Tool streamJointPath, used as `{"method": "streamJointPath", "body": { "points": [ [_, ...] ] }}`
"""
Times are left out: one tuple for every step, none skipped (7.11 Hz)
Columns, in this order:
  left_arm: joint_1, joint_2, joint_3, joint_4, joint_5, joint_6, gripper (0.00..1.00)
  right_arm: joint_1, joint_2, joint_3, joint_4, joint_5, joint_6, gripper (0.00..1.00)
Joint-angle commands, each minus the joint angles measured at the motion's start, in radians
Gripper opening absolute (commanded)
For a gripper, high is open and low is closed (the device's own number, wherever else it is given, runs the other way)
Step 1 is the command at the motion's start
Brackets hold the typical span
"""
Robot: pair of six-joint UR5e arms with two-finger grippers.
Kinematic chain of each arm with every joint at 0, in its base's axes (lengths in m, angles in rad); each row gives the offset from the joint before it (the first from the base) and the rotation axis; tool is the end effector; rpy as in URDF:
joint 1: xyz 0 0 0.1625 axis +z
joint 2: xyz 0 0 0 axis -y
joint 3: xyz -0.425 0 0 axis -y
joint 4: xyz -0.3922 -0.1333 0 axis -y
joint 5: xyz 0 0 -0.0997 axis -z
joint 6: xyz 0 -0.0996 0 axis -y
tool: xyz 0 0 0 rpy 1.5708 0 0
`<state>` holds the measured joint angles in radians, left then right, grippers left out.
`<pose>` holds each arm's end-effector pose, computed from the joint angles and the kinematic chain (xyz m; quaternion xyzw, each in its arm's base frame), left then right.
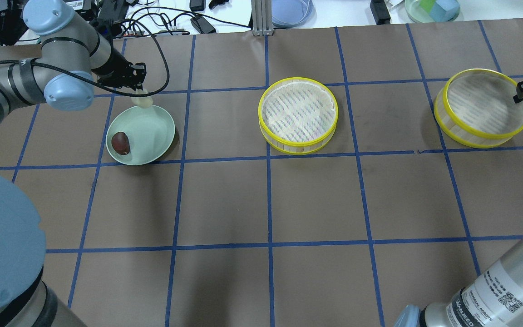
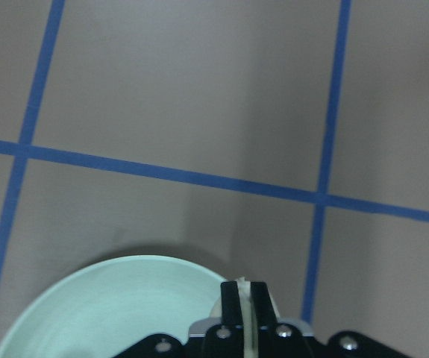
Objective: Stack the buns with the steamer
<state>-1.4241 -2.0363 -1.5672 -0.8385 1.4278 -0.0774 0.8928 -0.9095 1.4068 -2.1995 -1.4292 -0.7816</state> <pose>-0.0488 -0.6787 0.2991 0.1009 -0.9832 0.1368 0.0661 -0.3353 -0.6512 0.2261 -0.0562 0.9938 -0.0959 0.0089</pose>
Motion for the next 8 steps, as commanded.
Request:
{"method": "streamJointPath", "body": {
  "points": [
    [-0.110,0.013,0.051,0.018,-0.088,-0.276,0.00,0.000,-0.043,0.000,0.004,-0.004,0.013,0.00],
    [-0.158,-0.007,0.050,0.139,-0.165,-0.392,0.00,0.002,-0.073,0.000,0.029,-0.011,0.028,0.00],
    [-0.212,-0.040,0.047,0.242,-0.208,-0.489,0.00,0.009,-0.090,0.000,0.037,-0.017,0.044,0.00],
    [-0.276,-0.076,0.046,0.301,-0.210,-0.568,0.00,0.011,-0.106,0.004,0.037,-0.019,0.056,0.00],
    [-0.327,-0.117,0.046,0.374,-0.208,-0.585,0.00,0.012,-0.106,0.006,0.038,-0.019,0.058,0.00],
    [-0.372,-0.148,0.044,0.404,-0.208,-0.645,0.00,0.012,-0.106,0.006,0.040,-0.023,0.071,0.00],
    [-0.400,-0.178,0.044,0.406,-0.208,-0.662,0.00,0.020,-0.112,0.006,0.040,-0.033,0.074,0.00],
    [-0.418,-0.198,0.042,0.407,-0.204,-0.667,0.00,0.044,-0.121,0.008,0.040,-0.057,0.091,0.00]
  ]
}}
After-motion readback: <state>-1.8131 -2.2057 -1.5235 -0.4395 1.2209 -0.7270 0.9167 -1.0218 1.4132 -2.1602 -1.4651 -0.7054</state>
